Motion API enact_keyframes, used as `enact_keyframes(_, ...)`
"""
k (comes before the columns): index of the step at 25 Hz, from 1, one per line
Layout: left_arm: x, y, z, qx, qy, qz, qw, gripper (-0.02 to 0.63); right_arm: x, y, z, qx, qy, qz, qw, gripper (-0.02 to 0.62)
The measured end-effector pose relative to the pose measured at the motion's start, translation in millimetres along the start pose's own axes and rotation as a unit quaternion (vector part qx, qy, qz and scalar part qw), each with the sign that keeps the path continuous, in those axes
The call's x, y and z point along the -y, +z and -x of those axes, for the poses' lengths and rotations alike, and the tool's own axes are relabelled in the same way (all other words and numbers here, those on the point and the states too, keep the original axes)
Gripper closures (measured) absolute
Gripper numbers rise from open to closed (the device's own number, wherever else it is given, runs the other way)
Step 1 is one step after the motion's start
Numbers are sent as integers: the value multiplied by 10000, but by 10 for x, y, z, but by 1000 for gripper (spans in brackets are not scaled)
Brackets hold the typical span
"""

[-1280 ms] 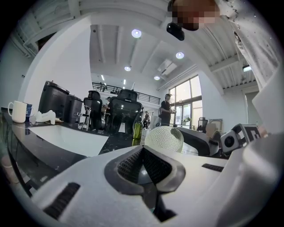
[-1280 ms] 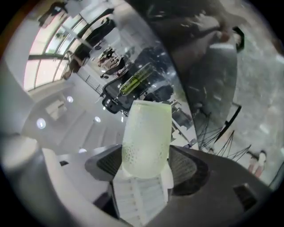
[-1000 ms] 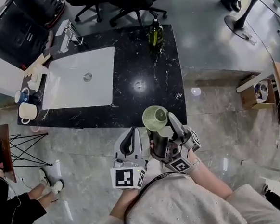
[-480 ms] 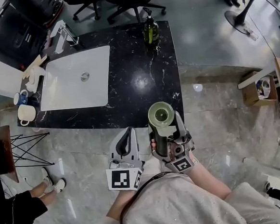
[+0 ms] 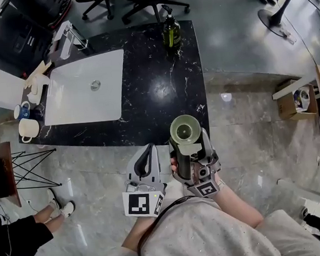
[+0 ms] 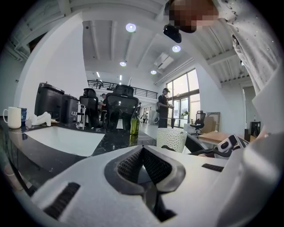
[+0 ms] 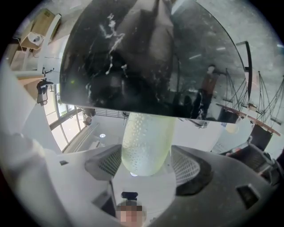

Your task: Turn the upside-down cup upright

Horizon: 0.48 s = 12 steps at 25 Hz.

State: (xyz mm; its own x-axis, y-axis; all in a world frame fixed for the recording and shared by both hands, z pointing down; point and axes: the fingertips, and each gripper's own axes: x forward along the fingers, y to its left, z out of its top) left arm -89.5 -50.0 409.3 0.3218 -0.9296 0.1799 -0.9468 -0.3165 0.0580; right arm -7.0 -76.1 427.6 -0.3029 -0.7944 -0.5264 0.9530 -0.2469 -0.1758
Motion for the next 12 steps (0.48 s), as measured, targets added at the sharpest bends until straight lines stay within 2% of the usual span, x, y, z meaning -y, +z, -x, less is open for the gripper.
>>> enact_keyframes(6, -31, -27, 31, -23, 26, 17, 10000, 601, 33, -50, 14, -319, -125, 321, 9989, 262)
enact_keyframes(12, -38, -32, 95, -12, 33, 35, 10000, 600, 44, 32, 57, -264, -242, 520, 9980, 246)
